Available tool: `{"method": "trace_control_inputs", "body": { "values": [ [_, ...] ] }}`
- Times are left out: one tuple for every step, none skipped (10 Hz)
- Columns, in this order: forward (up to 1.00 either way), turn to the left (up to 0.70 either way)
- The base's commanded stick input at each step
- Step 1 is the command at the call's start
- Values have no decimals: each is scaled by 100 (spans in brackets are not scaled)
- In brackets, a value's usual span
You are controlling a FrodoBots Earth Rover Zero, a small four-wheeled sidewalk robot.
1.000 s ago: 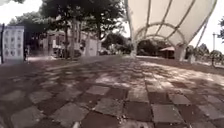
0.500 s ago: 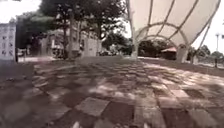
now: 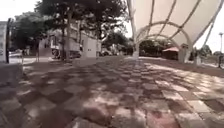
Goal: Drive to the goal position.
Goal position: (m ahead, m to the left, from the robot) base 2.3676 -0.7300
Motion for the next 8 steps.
{"method": "trace_control_inputs", "body": {
  "values": [
    [100,27],
    [100,27],
    [100,27],
    [100,27],
    [100,27],
    [100,27],
    [100,27],
    [100,27]
  ]
}}
